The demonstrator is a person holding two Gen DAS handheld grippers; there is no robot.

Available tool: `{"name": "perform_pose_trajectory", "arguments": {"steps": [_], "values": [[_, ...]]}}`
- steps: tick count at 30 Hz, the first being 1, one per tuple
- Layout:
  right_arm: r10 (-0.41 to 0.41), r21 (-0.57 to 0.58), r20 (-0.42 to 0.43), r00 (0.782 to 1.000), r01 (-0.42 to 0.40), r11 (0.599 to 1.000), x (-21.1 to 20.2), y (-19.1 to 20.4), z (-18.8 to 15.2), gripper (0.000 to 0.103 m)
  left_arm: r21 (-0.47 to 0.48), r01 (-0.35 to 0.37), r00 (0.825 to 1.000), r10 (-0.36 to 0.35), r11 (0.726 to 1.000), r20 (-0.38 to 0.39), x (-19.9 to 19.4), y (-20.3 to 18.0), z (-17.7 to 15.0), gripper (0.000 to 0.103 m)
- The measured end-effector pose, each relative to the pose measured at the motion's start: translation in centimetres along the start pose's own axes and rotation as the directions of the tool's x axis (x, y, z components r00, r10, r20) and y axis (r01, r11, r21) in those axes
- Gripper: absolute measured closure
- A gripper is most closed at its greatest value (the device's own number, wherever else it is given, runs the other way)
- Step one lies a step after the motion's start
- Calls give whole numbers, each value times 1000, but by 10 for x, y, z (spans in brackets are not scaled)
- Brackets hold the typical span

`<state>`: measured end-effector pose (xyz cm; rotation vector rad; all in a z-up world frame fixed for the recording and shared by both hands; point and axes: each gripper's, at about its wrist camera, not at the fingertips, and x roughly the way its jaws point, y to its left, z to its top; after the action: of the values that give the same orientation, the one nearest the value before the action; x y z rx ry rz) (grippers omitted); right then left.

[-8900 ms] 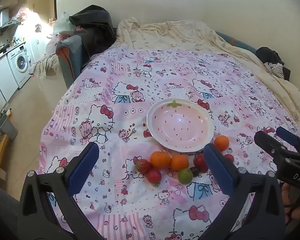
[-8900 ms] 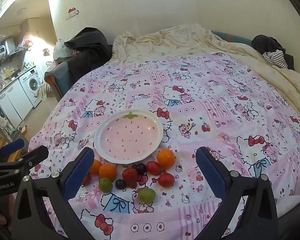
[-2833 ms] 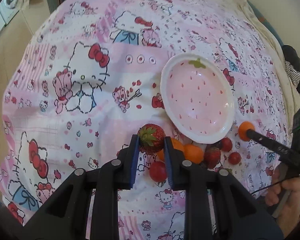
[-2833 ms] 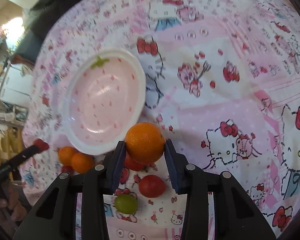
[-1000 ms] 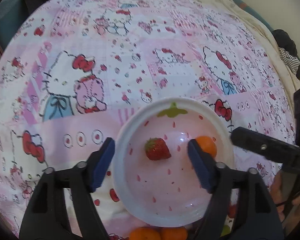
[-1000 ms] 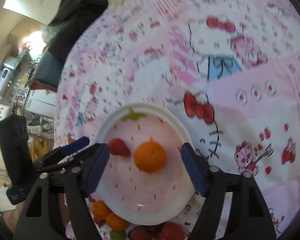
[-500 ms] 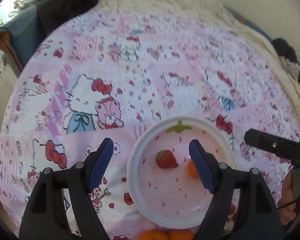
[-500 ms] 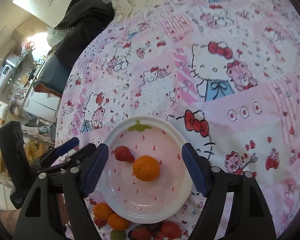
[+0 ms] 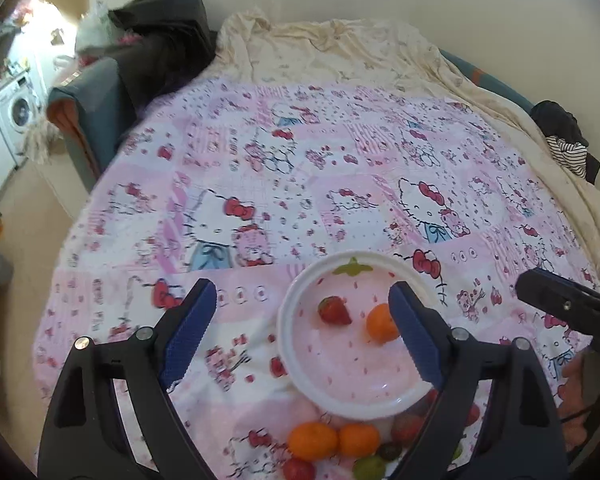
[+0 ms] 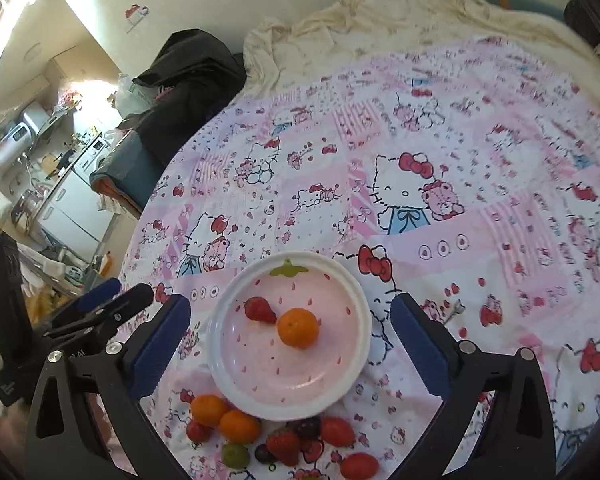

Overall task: Organize fruits
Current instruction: 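Lift both tools away from the plate, then grasp a red tomato with the left tool while the right tool grasps a green lime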

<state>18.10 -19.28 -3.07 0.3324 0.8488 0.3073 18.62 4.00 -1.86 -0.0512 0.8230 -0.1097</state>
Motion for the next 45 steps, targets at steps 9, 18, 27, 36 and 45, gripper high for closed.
{"name": "perform_pose_trajectory", "arguments": {"steps": [9,18,27,36,45], "values": [[-36,-5,107,994,36,999,-49,11,-28,1,-29,-26,998,28,999,57,-39,8,-24,17],[-59,5,96,994,59,998,-76,10,-63,1,29,-44,993,40,999,114,-69,3,-60,17],[-91,-1,42,995,91,996,-78,4,-88,1,28,5,998,-7,1000,69,-78,5,-87,17],[-153,175,-156,976,180,968,-49,-49,-107,1,15,-35,999,34,999,38,-74,6,-90,0],[-87,259,-195,977,137,956,-44,-61,-110,1,11,-23,1000,23,1000,-2,-65,6,-94,0]]}}
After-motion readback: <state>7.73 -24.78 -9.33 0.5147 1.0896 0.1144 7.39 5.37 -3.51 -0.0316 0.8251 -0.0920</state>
